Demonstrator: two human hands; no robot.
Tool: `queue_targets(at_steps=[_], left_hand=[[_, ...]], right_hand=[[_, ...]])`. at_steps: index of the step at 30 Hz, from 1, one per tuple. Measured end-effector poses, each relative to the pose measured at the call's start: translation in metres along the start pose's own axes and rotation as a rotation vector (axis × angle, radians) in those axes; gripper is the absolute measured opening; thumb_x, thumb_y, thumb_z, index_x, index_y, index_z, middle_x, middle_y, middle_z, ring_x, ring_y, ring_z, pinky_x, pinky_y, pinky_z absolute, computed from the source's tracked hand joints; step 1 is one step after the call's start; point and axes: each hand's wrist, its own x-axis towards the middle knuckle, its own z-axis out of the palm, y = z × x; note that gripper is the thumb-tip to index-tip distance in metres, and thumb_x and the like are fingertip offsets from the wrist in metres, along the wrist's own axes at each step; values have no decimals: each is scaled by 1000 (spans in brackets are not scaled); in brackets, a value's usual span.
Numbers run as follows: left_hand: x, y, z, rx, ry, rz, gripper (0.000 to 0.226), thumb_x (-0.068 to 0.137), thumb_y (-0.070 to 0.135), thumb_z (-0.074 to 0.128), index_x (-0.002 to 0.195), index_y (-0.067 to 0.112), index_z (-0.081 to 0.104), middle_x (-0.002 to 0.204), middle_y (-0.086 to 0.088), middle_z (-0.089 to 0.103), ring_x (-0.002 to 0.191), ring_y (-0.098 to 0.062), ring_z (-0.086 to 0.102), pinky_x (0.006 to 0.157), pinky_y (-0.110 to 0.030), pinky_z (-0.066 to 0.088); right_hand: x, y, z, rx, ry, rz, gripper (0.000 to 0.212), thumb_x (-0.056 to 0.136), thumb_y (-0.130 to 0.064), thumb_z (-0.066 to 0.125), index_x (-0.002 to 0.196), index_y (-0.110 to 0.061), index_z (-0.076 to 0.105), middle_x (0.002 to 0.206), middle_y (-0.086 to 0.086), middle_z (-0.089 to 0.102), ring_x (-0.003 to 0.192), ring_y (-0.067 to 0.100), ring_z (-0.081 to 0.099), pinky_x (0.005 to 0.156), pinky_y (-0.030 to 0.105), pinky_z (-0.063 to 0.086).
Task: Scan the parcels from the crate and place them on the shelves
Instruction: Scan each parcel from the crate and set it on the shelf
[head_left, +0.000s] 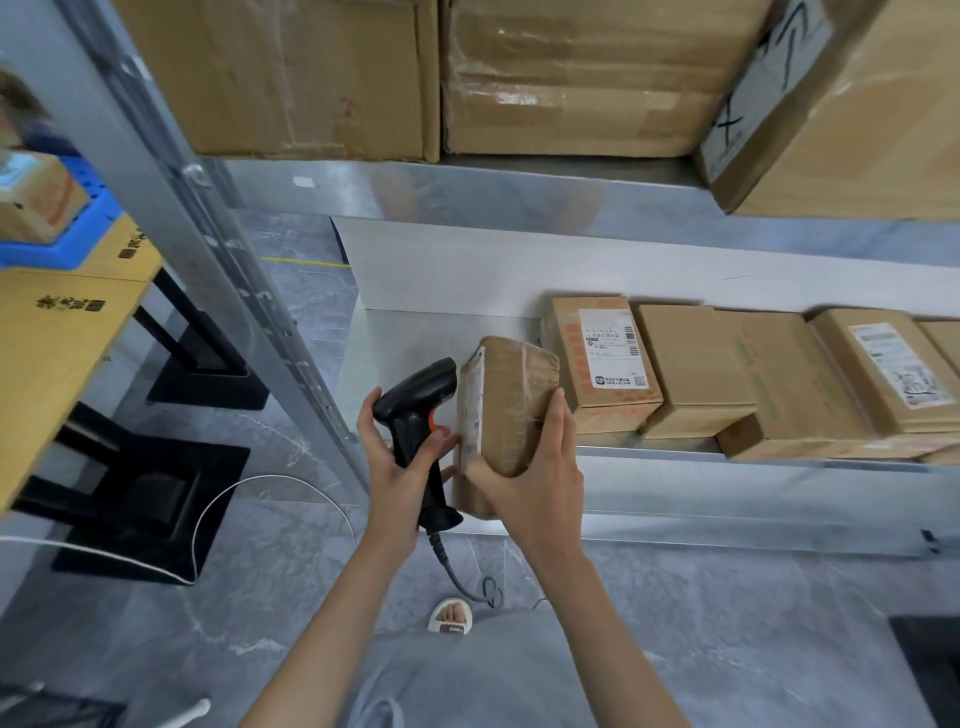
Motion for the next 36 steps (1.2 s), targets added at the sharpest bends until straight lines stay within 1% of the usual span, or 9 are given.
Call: queue_targets(at_steps=[3,7,10,13,20,24,26,31,36], left_hand=[[4,-2,-4,-16,47,-54,75,95,2,69,142,50,35,126,-19,68,108,-32,74,104,-60,50],[3,-2,-4,1,48,-69,75,96,2,66,147,45,32,126,-25,67,109,-30,73,101,-52,54],[-1,2,-2,32,34,-49,74,97,6,66,145,50,31,133,-21,64,123,-35,65,108,-57,48],[-4,6,0,40,30,-16,73,98,7,66,142,53,32,136,-19,63,124,-32,65,109,-54,48],[-8,15,6,104,-8,97,75,89,18,76,135,59,35,146,-16,56,133,-27,57,117,-54,41],[-5,22,6,171,-37,181,75,87,25,81,130,68,37,146,-3,56,132,-14,58,117,-50,41],[-3,25,7,184,-63,206,75,85,31,81,134,65,35,145,-9,57,131,-18,59,118,-50,39],[5,32,11,179,-48,257,84,74,43,80,143,53,32,137,-20,62,127,-28,63,119,-50,39],[9,34,15,167,-47,285,82,75,42,79,141,53,32,140,-22,58,131,-35,58,119,-50,39]], right_hand=[[-1,5,-4,78,-4,-25,108,67,-64,57,159,-31,10,167,-6,10,137,22,42,87,27,37],[-4,10,-11,156,-35,-24,98,69,-63,46,157,-46,5,167,-17,0,137,21,43,85,26,39],[1,12,-18,192,-76,-47,88,76,-56,38,153,-56,-4,167,-20,-3,138,17,35,97,41,46],[6,14,-21,246,-124,-48,84,79,-48,35,155,-53,0,166,-20,1,132,8,28,109,50,40],[14,19,-22,351,-120,-61,86,85,-42,53,157,-48,7,166,-22,7,140,-18,10,116,35,30],[13,22,-23,549,-87,-20,85,85,-32,59,158,-39,16,165,-17,18,151,6,19,120,48,32],[16,21,-24,606,-115,-20,87,85,-28,60,159,-38,15,164,-14,21,151,11,23,118,50,34],[24,19,-26,690,-245,-28,99,78,-15,69,156,-30,9,158,-6,27,142,15,39,112,49,43],[28,19,-28,727,-247,-13,92,77,-11,72,149,-32,20,149,-10,39,134,9,48,107,47,48]])
